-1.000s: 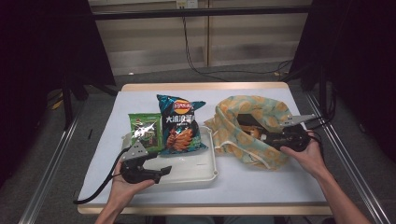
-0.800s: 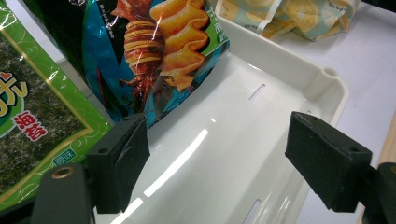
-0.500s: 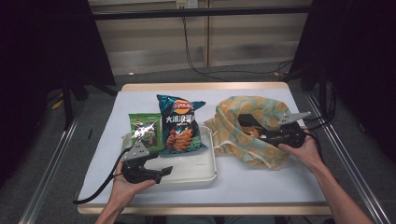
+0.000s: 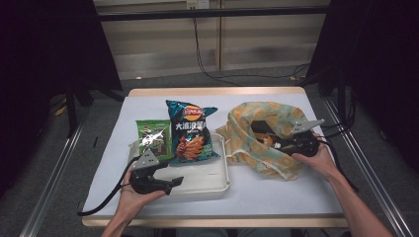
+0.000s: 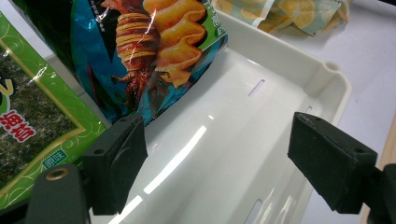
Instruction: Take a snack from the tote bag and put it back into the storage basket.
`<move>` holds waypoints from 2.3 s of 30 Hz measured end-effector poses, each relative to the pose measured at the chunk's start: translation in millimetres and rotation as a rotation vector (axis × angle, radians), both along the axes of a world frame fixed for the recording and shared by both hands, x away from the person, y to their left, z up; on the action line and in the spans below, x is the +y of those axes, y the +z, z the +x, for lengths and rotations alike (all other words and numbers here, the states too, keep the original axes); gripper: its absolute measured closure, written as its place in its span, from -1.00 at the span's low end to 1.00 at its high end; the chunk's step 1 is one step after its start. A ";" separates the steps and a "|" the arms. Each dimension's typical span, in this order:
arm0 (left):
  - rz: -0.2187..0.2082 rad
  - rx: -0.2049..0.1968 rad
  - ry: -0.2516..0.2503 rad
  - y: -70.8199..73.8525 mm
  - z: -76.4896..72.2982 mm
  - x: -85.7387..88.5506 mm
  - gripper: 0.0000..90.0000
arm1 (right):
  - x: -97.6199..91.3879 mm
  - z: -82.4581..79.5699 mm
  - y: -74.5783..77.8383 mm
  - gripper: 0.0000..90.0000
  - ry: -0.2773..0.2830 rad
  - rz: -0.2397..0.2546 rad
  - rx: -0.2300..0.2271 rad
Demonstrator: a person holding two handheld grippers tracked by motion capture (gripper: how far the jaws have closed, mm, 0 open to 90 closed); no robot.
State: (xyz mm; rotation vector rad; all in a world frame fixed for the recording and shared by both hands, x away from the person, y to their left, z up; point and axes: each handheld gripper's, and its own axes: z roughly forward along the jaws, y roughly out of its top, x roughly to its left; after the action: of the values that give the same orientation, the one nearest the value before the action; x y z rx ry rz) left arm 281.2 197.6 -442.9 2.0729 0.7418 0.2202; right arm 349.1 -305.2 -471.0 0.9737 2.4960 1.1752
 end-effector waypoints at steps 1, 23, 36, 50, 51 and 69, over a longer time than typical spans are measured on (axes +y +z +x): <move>0.001 0.002 0.000 -0.3 0.0 -0.2 -0.58 | 0.3 0.1 -0.1 0.29 -0.002 -0.001 -0.004; 0.007 0.006 -0.002 0.1 -1.0 0.4 -0.60 | -3.0 -19.0 15.3 0.35 0.050 0.010 -0.074; 0.004 0.011 -0.004 -0.6 -0.6 0.2 -0.62 | -5.6 -23.0 32.9 0.36 0.018 0.069 -0.061; 0.011 0.015 -0.005 -1.1 0.0 0.0 -0.62 | -9.5 -32.9 70.6 0.36 -0.005 0.105 -0.062; 0.011 0.015 -0.005 -1.1 0.0 0.0 -0.63 | -9.0 -33.6 73.0 0.36 -0.004 0.099 -0.065; 0.009 0.023 -0.001 -2.5 0.7 -0.3 -0.64 | 15.5 -8.5 107.9 0.37 -0.034 0.150 -0.120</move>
State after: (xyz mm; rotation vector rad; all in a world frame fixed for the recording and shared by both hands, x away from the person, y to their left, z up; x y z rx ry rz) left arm 281.9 197.2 -445.3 2.0873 0.7551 0.2005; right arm 340.6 -289.7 -363.0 0.9475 2.3174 1.3833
